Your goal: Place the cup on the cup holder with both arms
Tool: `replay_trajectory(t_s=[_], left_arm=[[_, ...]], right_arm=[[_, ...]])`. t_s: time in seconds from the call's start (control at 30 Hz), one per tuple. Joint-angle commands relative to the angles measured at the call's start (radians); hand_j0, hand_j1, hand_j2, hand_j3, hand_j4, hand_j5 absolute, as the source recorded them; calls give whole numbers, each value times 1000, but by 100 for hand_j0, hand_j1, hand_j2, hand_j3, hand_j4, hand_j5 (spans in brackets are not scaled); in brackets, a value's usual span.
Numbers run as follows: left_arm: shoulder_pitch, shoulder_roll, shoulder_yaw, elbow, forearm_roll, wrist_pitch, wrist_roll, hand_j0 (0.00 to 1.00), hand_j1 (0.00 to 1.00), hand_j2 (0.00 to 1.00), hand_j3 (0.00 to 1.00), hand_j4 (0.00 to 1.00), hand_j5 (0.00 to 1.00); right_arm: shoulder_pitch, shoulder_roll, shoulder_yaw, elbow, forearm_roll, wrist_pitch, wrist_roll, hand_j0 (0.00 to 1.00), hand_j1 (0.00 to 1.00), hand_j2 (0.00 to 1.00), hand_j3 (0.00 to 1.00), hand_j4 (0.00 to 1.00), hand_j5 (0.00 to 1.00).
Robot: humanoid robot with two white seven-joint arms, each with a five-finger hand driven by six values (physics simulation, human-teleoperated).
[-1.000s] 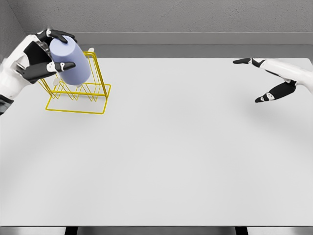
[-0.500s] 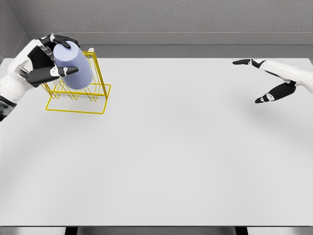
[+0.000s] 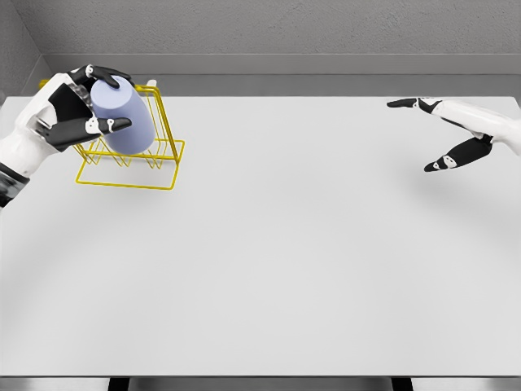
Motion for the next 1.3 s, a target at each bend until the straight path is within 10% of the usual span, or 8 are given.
replay_trajectory(t_s=[0.0,0.47,0.6,0.73,1.27], left_arm=[[0,1,1,0,5,0,1,38,38,38,38,38,38],[20,4,1,-1,8,13,-1,41,41,41,41,41,41],[18,4,2,-3,7,11,-1,84,84,84,84,84,84],[20,7,2,-5,7,11,-1,100,100,100,100,100,100],[69,42,24,-89,19,8,-93,100,100,100,100,100,100]], right_arm=[[0,0,-1,0,-8,2,0,100,100,100,100,100,100],[0,-2,-1,-1,-8,2,0,100,100,100,100,100,100],[0,-2,0,-3,-8,2,0,100,100,100,100,100,100],[0,0,0,-4,-6,2,0,100,100,100,100,100,100],[0,-2,0,-3,-6,2,0,100,100,100,100,100,100]])
